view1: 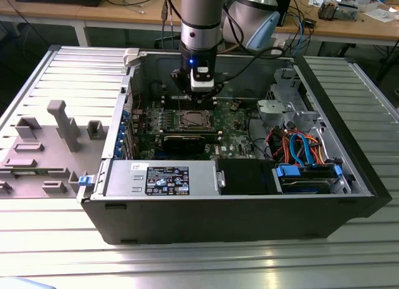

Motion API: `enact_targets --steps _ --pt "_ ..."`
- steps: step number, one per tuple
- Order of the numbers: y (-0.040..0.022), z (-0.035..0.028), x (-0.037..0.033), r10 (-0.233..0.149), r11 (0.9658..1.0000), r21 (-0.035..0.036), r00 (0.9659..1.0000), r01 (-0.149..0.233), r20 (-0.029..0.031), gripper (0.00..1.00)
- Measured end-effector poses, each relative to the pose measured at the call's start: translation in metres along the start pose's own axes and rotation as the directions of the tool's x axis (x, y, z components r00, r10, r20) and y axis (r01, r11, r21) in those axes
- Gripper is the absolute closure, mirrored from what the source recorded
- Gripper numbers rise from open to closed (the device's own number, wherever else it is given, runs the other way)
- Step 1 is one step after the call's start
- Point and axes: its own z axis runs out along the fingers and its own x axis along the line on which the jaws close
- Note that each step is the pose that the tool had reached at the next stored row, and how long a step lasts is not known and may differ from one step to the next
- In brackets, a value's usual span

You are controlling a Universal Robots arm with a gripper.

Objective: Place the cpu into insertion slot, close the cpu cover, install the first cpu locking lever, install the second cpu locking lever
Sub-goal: 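Install the first cpu locking lever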

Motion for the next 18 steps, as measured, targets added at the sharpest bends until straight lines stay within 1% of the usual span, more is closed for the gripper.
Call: enact_targets --steps 2,3,5,9,12,18 --pt "0.0000 0.0000 0.0000 -0.027 0.9996 0.0000 0.9996 0.027 -0.0007 0.89" --pt "0.0000 0.0000 0.0000 -0.048 0.9988 0.0000 0.9988 0.048 -0.0012 0.89" --pt "0.0000 0.0000 0.0000 -0.078 0.9969 0.0000 0.9969 0.078 -0.0020 0.89" --pt "0.0000 0.0001 0.0000 -0.121 0.9926 -0.0001 0.9926 0.121 -0.0031 0.89" --pt "0.0000 0.0001 -0.0001 -0.153 0.9882 -0.0002 0.9882 0.153 -0.0040 0.89" --pt "-0.0001 0.0000 -0.0001 -0.155 0.9880 -0.0001 0.9880 0.155 -0.0040 0.89"
